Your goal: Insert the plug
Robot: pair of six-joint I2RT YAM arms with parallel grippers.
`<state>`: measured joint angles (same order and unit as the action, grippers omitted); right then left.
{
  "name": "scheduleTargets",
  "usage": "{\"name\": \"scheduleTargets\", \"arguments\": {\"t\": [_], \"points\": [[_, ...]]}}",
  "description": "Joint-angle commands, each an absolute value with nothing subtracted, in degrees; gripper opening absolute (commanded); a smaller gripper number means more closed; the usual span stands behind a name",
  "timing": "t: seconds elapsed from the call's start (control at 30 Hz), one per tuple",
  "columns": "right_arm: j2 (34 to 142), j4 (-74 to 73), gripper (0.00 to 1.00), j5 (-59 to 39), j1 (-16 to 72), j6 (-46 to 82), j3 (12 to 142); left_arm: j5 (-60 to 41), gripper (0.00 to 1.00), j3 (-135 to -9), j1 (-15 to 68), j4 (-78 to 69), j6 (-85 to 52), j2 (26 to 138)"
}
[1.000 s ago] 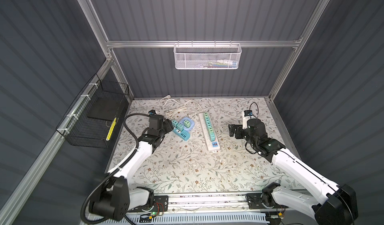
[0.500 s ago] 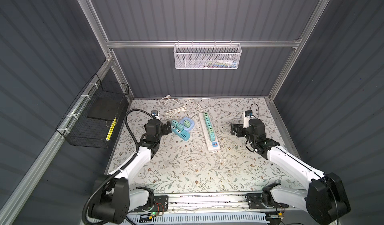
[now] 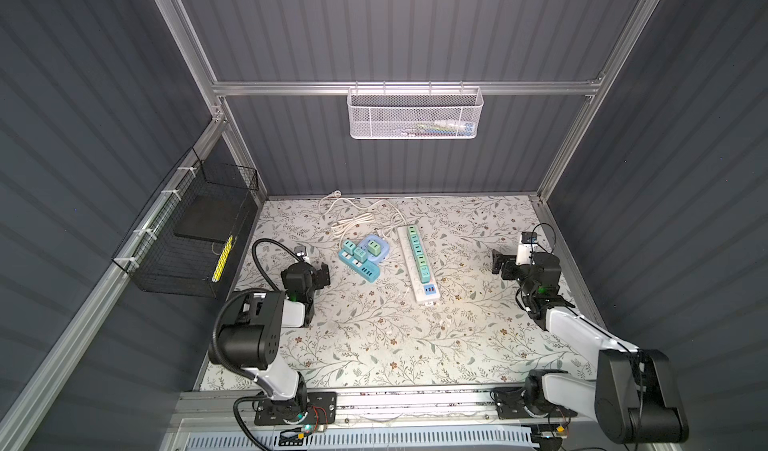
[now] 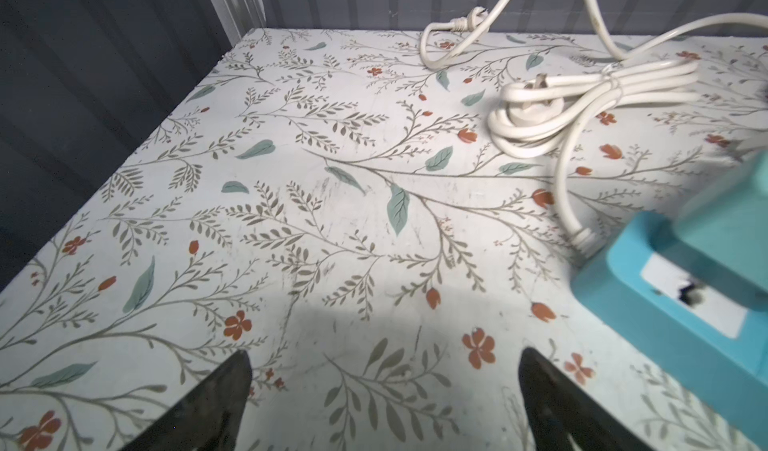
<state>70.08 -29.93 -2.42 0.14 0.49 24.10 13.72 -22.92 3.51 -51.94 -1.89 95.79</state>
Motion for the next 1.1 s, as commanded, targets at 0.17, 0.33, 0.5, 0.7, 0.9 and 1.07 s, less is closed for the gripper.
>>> {"name": "scheduleTargets", "arguments": {"t": [0.17, 0.33, 0.5, 0.7, 0.9, 1.07], "points": [[75.10, -53.68, 0.99, -1.64, -0.09, -1.86, 15.25, 16.03, 1.00, -23.04, 3.25, -58.32, -2.69, 97.49], [81.38, -58.46, 0.99, 5.28, -0.02, 0.62, 15.25, 16.61, 1.00, -25.06, 3.34, -55.11, -2.81, 97.91], [83.32, -53.68, 0.99, -1.32, -4.48, 3.69, 19.19, 16.48, 1.00, -25.05, 3.34, -55.37, -2.63, 97.99], [84.06, -56.66, 0.99, -1.34, -4.43, 3.60, 18.58, 16.28, 1.00, -25.09, 3.34, -55.19, -2.52, 97.98], [83.49, -55.54, 0.99, -1.33, -4.46, 3.58, 18.70, 16.35, 1.00, -25.16, 3.34, -55.04, -2.49, 97.92], [83.50, -55.81, 0.99, -1.37, -4.48, 3.60, 18.51, 16.34, 1.00, -25.14, 3.34, -55.11, -2.55, 97.93]]}}
